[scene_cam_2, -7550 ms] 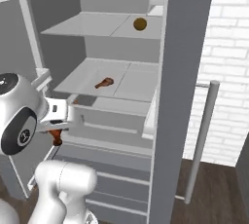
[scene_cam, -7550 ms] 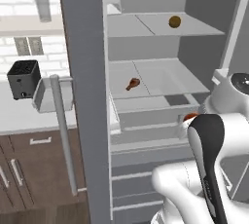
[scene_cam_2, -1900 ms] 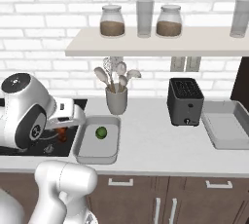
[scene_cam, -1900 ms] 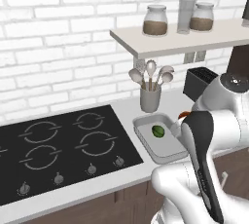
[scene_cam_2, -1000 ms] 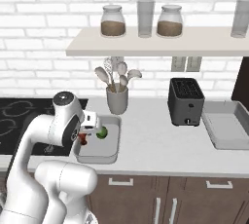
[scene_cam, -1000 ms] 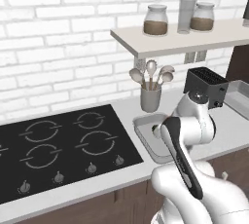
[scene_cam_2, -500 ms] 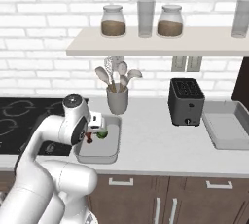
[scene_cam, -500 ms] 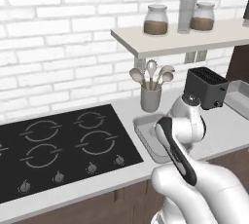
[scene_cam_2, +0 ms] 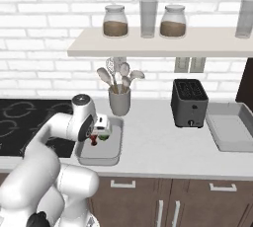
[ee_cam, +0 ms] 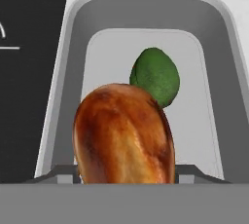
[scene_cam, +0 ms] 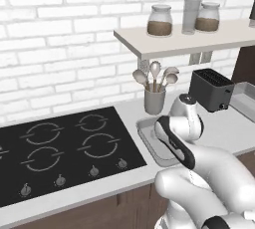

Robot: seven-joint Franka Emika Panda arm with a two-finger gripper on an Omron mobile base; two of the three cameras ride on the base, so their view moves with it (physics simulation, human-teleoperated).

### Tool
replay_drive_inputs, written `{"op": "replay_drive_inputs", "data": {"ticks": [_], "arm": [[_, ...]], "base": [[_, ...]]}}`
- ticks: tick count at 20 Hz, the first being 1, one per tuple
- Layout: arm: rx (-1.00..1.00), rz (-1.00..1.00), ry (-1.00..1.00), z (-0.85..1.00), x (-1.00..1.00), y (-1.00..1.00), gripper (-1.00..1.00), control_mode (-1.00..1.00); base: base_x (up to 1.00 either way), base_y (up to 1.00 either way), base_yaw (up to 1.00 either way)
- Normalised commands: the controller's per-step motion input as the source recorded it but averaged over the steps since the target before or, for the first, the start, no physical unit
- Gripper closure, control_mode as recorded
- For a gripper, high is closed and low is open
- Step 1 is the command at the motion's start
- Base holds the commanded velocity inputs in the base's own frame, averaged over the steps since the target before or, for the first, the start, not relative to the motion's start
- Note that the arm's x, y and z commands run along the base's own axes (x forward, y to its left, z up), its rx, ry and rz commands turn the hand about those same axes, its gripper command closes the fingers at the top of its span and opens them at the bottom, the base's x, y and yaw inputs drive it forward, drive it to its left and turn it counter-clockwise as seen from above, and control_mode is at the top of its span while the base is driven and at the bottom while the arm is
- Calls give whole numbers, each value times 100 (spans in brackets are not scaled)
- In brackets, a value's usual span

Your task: Place one avocado and one chicken drumstick in each tupperware on the nearby counter, to pack two identical lunches.

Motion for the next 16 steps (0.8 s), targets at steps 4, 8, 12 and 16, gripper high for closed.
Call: {"op": "replay_drive_inputs", "data": {"ticks": [4, 8, 12, 16], "arm": [[0, -2, 0, -12, 4, 0, -100, -100], [0, 0, -1, 0, 18, 0, -100, -100], [-1, 0, 0, 22, -6, 0, -100, -100], [-1, -9, 0, 74, -64, 0, -100, -100]], "base": [[0, 0, 0], [0, 0, 0], [0, 0, 0], [0, 0, 0]]}}
